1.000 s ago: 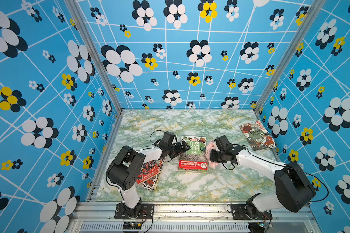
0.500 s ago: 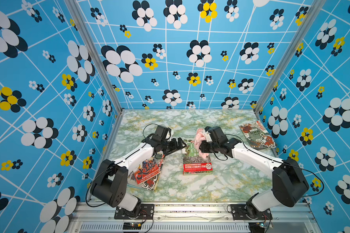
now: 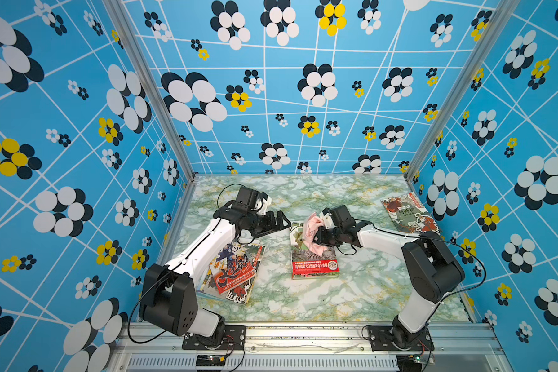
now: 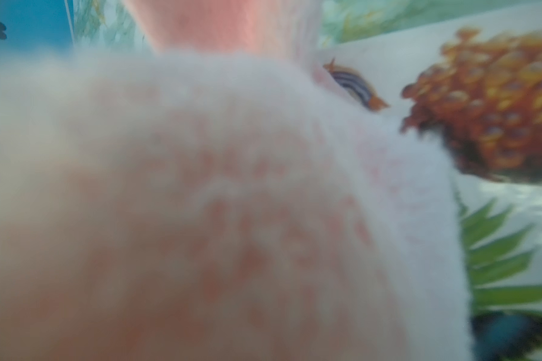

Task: Wipe the cover of the book
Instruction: Wipe the dirt from the cover of the book.

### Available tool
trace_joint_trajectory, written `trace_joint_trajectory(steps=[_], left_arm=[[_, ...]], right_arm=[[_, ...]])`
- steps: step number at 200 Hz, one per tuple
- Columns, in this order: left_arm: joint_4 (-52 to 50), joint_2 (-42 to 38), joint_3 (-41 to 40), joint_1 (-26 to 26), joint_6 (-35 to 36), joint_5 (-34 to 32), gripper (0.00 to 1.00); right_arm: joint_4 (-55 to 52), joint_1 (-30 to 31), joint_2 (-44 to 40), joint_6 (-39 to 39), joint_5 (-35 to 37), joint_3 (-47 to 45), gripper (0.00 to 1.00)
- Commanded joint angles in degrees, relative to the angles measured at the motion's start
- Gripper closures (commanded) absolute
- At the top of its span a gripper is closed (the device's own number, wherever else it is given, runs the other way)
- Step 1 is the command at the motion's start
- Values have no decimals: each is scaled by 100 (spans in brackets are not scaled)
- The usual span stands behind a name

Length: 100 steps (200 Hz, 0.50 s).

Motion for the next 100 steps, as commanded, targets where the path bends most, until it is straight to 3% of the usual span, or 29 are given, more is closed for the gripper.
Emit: trace_joint_trajectory(steps=[1,52,77,100], left_arm=[[-259,-35,-15,133,348,17,1],[-463,-182,-23,136,617,-670,1],[-429,-165,-44,130,600,-665,1],[-414,-95,-39,134,565,-552,1]], right_arm=[[-854,-120,274,113,889,-184,100],[-445,1048,1324,505,588,1023,100],[-283,928,1309,666,698,1014,100],[-371,330,852,567,923,462,100]])
